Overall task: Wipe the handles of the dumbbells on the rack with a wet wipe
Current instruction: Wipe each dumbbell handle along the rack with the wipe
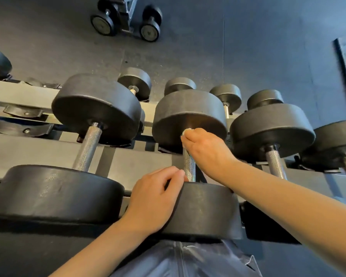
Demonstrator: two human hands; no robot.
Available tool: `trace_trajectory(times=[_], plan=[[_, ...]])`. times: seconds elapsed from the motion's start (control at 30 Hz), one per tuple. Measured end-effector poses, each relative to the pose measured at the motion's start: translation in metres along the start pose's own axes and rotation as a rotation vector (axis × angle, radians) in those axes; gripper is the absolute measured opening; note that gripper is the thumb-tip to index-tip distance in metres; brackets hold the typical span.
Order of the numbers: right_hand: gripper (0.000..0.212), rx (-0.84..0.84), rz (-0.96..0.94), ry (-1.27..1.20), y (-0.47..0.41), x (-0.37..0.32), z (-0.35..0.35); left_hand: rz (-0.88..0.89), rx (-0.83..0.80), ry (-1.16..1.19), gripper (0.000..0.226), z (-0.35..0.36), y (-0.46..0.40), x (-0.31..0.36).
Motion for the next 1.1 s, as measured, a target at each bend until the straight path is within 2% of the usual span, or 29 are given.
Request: trace_trajectory(times=[0.13,0.23,0.37,0.5,0.57,0.63,0.7,0.77,0.87,1.0,1.1], plan=[[0.031,-0.040,-0.145,0.239,-0.020,-0.009,-0.012,0.042,0.004,-0.042,0.059,-0.002,0.000,-0.002],[0.031,-0.072,-0.158,0.268,-0.021,-0.015,-0.010,0.045,0.000,-0.031,0.058,-0.003,-0.001,-0.005],[0.042,-0.072,-0.055,0.091,0.003,0.013,-0.001,0.009,0.002,0.056,0.046,-0.005,-0.002,-0.007],[0.029,-0.064,0.163,-0.123,0.010,0.035,0.022,0.023,-0.015,0.045,0.047,-0.004,-0.003,-0.008],[0.028,0.022,0.284,-0.299,0.009,0.031,0.031,0.033,-0.015,0.052,0.051,-0.005,-0.003,-0.008],[0.022,0.193,0.336,-0.434,0.012,0.027,0.031,0.039,-0.016,0.055,0.055,-0.004,-0.003,-0.008],[0.016,0.383,0.258,-0.447,0.015,0.024,0.024,0.037,-0.015,0.064,0.056,-0.004,-0.003,-0.008],[0.019,0.452,0.162,-0.353,0.011,0.021,0.020,0.029,-0.009,0.076,0.056,-0.004,-0.003,-0.009],[0.022,0.338,0.025,-0.149,0.000,0.012,0.017,0.037,0.009,0.083,0.053,-0.004,-0.003,-0.008],[0.020,0.048,-0.179,0.145,-0.016,0.002,0.004,0.039,0.014,0.089,0.053,-0.004,-0.005,-0.009],[0.020,-0.088,-0.277,0.357,-0.030,-0.012,-0.008,0.045,0.010,0.085,0.054,-0.003,-0.004,-0.009]])
Point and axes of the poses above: each hand's wrist, its own y-axis away from the middle knuckle, its own z-axis out of the palm, x = y × z, the point moved 3 cm from there along -y, towards the middle knuckle, and after that the axes turned 5 degrees about -x, right-handed, at the moved point
